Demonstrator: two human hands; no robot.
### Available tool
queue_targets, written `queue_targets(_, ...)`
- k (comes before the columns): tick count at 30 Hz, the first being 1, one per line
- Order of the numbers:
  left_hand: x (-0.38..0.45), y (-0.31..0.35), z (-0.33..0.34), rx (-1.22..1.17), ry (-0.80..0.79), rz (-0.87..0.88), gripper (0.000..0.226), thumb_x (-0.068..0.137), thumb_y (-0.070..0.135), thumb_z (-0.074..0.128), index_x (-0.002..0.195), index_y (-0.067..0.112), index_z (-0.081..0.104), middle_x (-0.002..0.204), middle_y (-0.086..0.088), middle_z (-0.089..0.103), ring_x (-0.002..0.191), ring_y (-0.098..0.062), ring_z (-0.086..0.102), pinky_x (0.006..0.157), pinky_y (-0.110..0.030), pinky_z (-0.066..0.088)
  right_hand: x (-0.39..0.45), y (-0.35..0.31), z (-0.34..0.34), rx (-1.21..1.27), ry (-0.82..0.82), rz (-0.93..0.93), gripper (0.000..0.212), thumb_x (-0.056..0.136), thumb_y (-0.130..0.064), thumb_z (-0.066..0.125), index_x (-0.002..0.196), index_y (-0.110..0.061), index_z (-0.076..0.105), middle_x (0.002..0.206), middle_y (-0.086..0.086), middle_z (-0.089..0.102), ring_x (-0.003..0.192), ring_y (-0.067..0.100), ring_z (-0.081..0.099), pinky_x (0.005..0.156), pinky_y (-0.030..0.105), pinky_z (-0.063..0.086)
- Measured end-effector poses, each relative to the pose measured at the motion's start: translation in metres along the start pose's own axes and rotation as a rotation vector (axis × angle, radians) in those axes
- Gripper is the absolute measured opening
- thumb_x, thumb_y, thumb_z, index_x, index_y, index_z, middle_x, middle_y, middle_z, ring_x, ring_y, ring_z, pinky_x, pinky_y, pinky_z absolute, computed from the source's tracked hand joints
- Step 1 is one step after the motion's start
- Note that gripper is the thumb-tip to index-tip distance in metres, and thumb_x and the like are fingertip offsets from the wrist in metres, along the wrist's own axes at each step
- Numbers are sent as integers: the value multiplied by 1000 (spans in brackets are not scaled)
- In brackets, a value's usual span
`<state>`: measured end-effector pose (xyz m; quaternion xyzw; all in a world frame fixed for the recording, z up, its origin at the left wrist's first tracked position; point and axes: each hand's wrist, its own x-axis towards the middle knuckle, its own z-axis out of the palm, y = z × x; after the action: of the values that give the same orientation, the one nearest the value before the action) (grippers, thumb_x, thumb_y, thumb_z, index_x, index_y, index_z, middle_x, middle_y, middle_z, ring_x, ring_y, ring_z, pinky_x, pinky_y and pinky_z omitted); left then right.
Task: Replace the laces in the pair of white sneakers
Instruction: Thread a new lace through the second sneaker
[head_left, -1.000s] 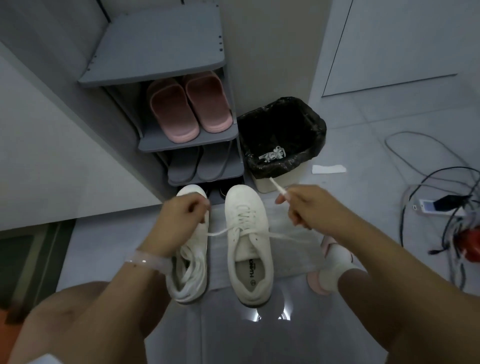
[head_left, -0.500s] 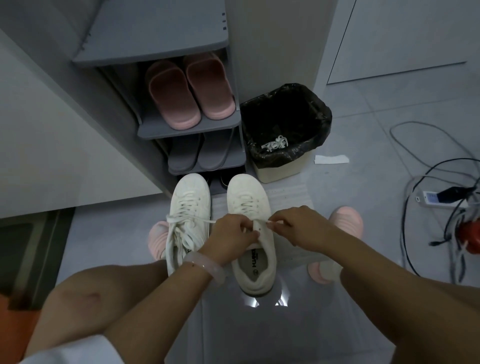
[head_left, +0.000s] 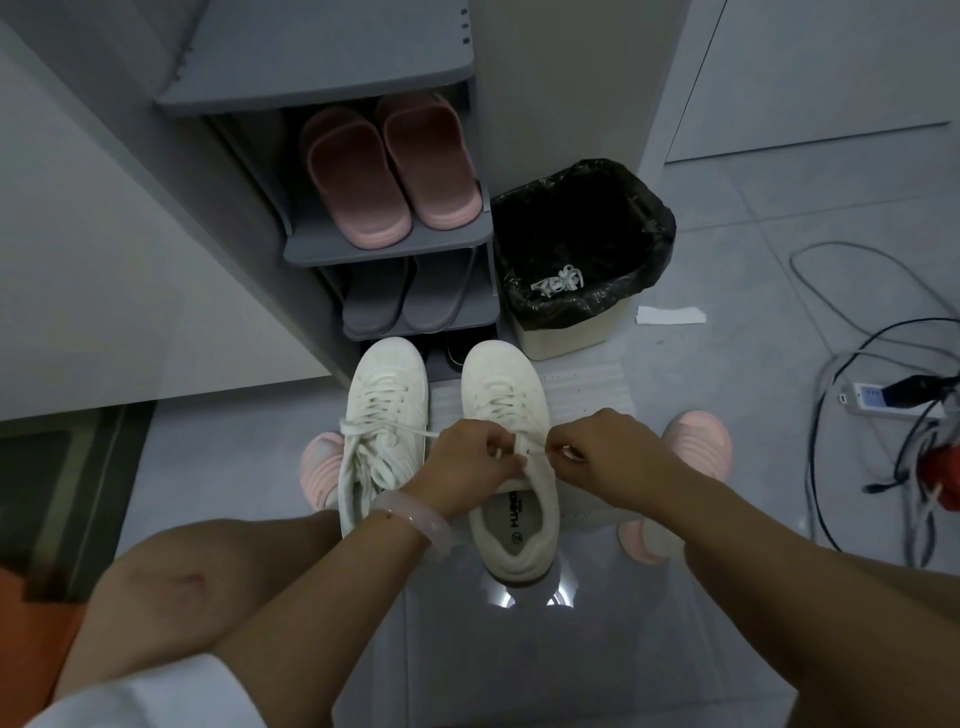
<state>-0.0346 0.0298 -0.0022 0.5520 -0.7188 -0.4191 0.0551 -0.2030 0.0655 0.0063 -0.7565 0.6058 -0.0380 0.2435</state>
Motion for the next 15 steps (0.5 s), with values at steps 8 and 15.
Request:
queue_targets(8,-3,-2,-10,53,-90,128,22,81,5,59,100,12,68,63,12,41,57,-2,39,55,-8,33,0,-5,4,-127,21,-24,26,98,-32,34,99,-16,54,88,5,62,67,19,47,56,26,28)
queue_targets(15,-4,-5,0,74,44,202,12,83,12,63,75,4,66,56,13,40,52,-2,38,54,-10,33,2,-12,14,-229,8,-30,24,98,-28,37,117,-15,43,96,7,61,70,21,48,60,29,31)
